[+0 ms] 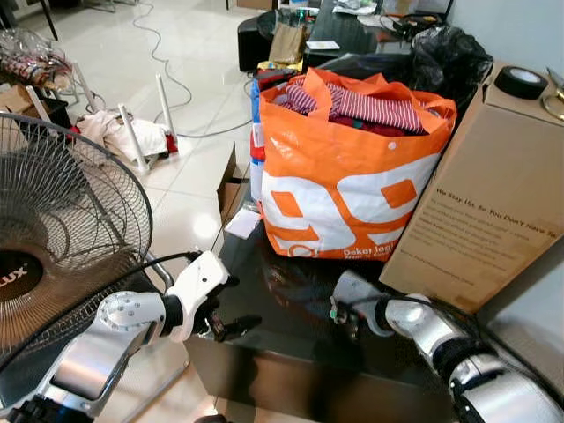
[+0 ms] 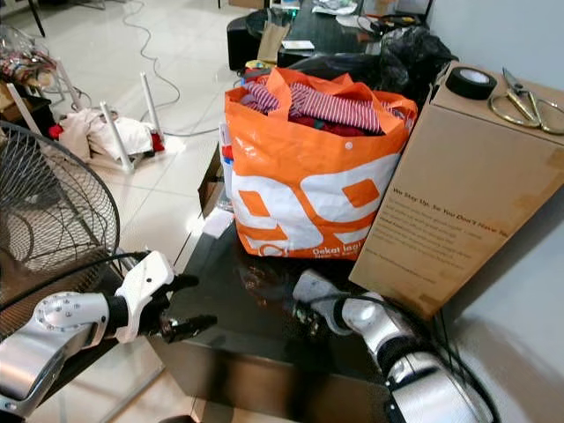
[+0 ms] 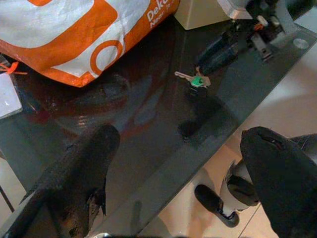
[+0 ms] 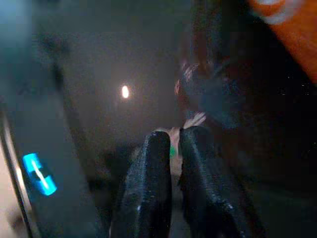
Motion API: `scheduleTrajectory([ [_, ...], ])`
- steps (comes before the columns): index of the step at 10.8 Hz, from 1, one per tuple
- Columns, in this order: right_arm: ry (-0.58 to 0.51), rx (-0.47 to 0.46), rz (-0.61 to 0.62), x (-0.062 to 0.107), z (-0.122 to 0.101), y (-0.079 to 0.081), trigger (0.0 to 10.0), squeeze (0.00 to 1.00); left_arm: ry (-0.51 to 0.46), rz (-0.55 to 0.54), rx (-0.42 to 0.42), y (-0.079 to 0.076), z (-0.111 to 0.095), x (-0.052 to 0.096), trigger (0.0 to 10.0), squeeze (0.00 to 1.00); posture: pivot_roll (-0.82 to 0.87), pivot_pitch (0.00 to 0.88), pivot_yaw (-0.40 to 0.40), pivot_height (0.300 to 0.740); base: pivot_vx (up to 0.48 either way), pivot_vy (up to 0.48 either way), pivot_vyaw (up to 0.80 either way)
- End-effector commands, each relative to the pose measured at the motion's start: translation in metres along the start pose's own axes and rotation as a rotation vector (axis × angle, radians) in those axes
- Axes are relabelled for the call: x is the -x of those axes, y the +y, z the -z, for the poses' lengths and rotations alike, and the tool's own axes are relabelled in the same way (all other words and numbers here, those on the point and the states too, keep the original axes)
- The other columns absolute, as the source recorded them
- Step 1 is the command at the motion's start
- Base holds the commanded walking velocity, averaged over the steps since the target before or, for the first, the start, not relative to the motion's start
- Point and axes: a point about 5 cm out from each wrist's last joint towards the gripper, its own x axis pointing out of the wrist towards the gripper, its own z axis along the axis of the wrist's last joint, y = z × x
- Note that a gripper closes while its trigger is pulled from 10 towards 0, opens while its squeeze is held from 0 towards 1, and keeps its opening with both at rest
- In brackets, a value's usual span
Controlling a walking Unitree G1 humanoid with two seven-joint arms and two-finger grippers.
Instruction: Hang keys on a hook
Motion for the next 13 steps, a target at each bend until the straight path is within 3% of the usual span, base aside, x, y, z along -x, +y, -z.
scheduleTrajectory([
  [1,-0.038,-0.127,0.037,-0.002,-0.001,0.001,10.0,1.0,-0.002,-0.006,-0.009,0.001,-0.001,-0.001,10.0,0.48,0.0,0.0,-0.064,0.74,0.0,0.0,0.0],
  [3,-0.097,-0.241,0.024,-0.008,-0.006,0.013,10.0,1.0,-0.001,-0.002,-0.006,0.001,-0.001,-0.001,10.0,0.48,0.0,0.0,-0.061,0.74,0.0,0.0,0.0],
  [6,-0.034,-0.254,0.14,-0.015,-0.003,0.019,10.0,1.0,0.007,0.012,0.001,0.0,0.0,0.0,10.0,0.48,0.01,0.0,-0.058,0.74,0.0,0.0,0.0],
  [7,-0.018,-0.263,0.156,-0.015,-0.003,0.017,10.0,0.0,0.011,0.017,0.005,-0.001,0.0,0.0,10.0,0.49,0.0,0.0,-0.057,0.74,0.0,0.0,0.0],
  [9,0.006,-0.266,0.181,-0.011,-0.001,0.007,10.0,0.0,0.015,0.03,0.009,-0.002,0.001,0.0,10.0,0.49,0.0,0.0,-0.059,0.74,0.0,0.0,0.0],
  [11,0.067,-0.277,0.211,-0.001,0.017,-0.004,10.0,0.0,0.016,0.03,0.008,-0.002,0.001,0.0,10.0,0.48,0.0,0.0,-0.058,0.74,0.0,0.0,0.0],
  [13,0.135,-0.306,0.197,0.003,0.043,0.008,9.9,0.0,0.017,0.03,0.007,-0.001,0.001,-0.001,10.0,0.48,0.0,0.0,-0.057,0.74,0.0,0.0,0.0],
])
